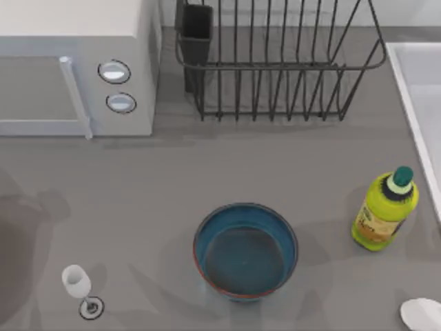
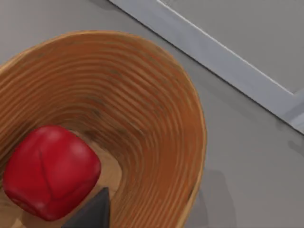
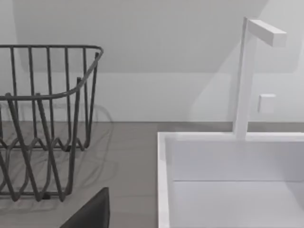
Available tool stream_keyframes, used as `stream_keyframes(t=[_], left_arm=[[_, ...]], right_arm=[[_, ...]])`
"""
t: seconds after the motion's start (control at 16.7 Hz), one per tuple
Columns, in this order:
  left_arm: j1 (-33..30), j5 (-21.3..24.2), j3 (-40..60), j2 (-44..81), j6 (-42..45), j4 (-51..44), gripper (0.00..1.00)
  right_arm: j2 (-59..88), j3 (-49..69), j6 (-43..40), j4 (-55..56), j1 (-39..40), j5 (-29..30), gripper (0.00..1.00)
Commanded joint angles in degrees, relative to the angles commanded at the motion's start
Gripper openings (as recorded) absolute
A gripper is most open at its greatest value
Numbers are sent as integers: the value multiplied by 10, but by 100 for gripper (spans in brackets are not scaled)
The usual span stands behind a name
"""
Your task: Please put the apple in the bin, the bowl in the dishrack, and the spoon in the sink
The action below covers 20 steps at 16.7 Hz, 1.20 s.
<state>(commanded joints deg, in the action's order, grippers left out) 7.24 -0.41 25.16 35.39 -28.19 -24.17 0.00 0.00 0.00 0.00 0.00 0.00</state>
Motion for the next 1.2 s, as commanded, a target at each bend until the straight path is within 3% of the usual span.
stream_keyframes(t=[0.24, 0.48, 0.96, 1.2], left_arm=[[-38, 1, -141, -209, 156, 121, 100], [-66, 3, -231, -328, 259, 217, 100], [-72, 4, -252, -354, 282, 242, 100], [-72, 4, -252, -354, 282, 242, 100]], right_arm=[[0, 0, 0, 0, 0, 0, 100], [0, 0, 0, 0, 0, 0, 100], [0, 0, 0, 0, 0, 0, 100], [59, 59, 39, -46, 51, 4, 100]])
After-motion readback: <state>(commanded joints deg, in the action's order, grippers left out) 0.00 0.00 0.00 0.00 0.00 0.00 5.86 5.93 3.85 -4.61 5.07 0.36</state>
